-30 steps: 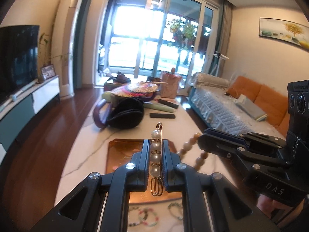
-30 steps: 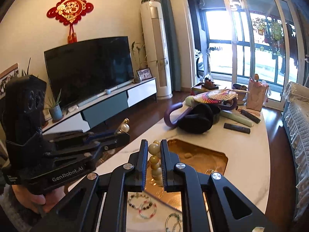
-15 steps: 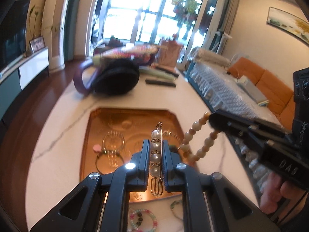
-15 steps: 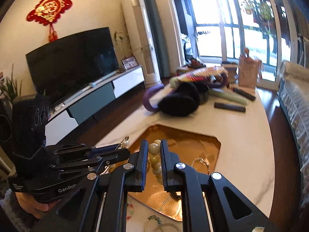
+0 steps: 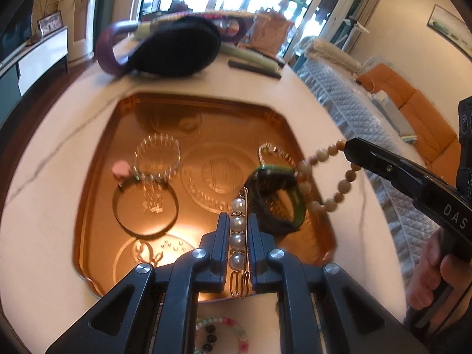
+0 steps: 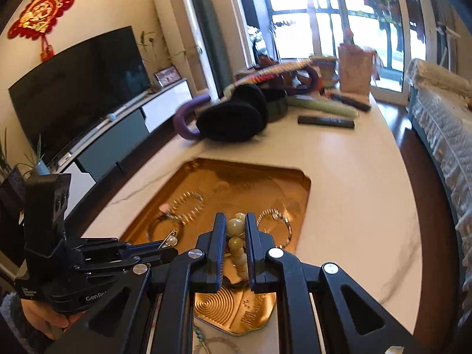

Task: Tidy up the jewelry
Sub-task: 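Lower the pearl pin and jade bracelet into the copper tray and open both tools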

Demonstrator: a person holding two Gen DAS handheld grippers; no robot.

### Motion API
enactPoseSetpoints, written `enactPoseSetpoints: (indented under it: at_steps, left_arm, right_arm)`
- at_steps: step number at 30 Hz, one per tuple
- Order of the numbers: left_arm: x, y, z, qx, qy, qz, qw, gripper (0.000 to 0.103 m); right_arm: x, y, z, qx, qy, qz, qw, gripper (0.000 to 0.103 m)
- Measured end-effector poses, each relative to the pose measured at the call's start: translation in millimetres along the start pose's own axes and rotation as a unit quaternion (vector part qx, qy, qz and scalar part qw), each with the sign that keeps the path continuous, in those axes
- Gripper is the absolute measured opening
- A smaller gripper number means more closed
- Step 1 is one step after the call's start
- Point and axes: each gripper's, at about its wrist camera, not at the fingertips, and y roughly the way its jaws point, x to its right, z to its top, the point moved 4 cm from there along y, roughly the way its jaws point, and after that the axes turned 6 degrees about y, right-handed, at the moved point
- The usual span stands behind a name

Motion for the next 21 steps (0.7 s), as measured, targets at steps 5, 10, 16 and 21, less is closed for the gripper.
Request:
enactPoseSetpoints:
  at_steps: [5,10,16,21]
  left_arm:
    - [-11.2,7.4,-11.4,-0.018,-0.016,0.009,0.9997,0.012]
    - [-21.0,10.6,-19.8,-0.027,-0.025,0.016,0.9992,0.012]
    - [-23.4,8.8,-22.2,-0.026,-0.019,0.034,0.9989,0.012]
    - [-42.4,3.3,-20.3,-0.024,-0.042,0.060,0.9971,0.012]
  right_arm:
    - [16.8,15.2,-10.8,-0.019,0.026,-0.013,0.999,0.012]
    - [30.5,32.5,-23.8,-0.051,0.042,-0.017,0.998,0.012]
    - [22.6,44.9,-39.8,-0.071,0.032,-0.016,0.997,0.012]
    - [20.9,48.8,-44.6,-0.076,0.038,-0.007,0.996,0.012]
